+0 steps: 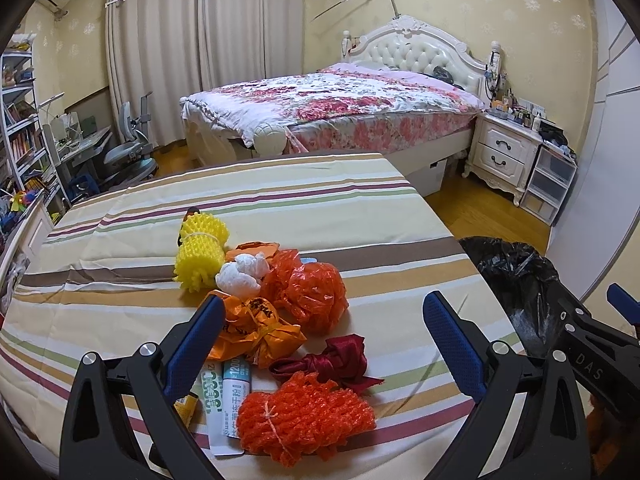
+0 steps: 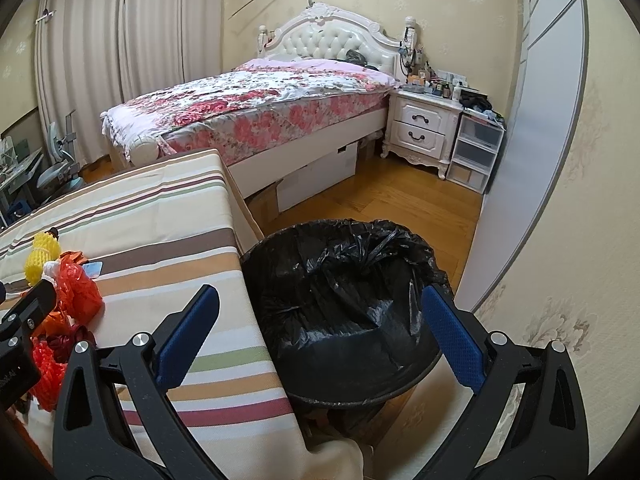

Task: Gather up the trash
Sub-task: 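Grasp the red mesh net with the right gripper while the left approaches the gold can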

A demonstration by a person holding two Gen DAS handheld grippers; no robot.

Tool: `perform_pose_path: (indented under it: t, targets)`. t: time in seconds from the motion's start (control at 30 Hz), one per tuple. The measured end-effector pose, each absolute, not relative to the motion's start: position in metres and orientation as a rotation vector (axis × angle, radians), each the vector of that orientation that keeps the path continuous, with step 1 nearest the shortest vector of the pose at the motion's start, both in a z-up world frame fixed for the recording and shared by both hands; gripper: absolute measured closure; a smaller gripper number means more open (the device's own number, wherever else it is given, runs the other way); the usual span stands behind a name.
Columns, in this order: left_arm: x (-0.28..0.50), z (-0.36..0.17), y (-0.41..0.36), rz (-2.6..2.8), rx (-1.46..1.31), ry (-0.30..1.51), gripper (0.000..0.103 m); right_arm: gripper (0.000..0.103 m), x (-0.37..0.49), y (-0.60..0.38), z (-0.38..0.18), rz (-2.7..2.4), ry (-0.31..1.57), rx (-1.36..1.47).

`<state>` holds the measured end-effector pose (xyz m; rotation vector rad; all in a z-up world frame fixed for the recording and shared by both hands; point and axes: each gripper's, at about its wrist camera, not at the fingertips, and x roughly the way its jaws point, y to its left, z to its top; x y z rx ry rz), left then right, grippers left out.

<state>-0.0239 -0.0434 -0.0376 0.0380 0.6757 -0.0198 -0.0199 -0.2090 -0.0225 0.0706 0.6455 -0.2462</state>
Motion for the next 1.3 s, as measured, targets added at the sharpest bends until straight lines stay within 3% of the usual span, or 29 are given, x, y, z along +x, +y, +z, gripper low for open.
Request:
perform_pose_path:
  t: [0.07,0.2,0.27,0.3,0.33,0.63,1.3]
  targets:
    - [-0.021,-0.034,-0.027,-0.011,0.041,0.679,0.007,0.016,-0.02,-0.206,-0.021,-0.234,0.653,0.071]
    - [-0.026,-0.03,-0.007,0.03,0.047,0.679,0.008,0.023,-0.016,-0.194,-0.029,-0.201,0.669,0.061]
    - [-0.031,-0.029,0.006,0.057,0.049,0.681,0.019,0.025,-0.018,-0.186,-0.029,-0.178,0.676,0.056]
    - [-0.034,-0.031,0.01,0.069,0.049,0.69,0.031,0.025,-0.018,-0.182,-0.029,-0.17,0.677,0.051]
    - [-0.028,-0.027,0.022,0.068,0.04,0.705,0.032,0.025,-0.019,-0.178,-0.029,-0.159,0.679,0.045]
    - [-0.056,-0.018,0.073,0.127,0.016,0.713,0.032,0.031,-0.028,-0.129,-0.02,-0.009,0.696,0.017]
    - [-0.077,-0.025,0.148,0.245,-0.046,0.771,0.03,0.03,-0.052,-0.025,-0.03,0.246,0.761,-0.109]
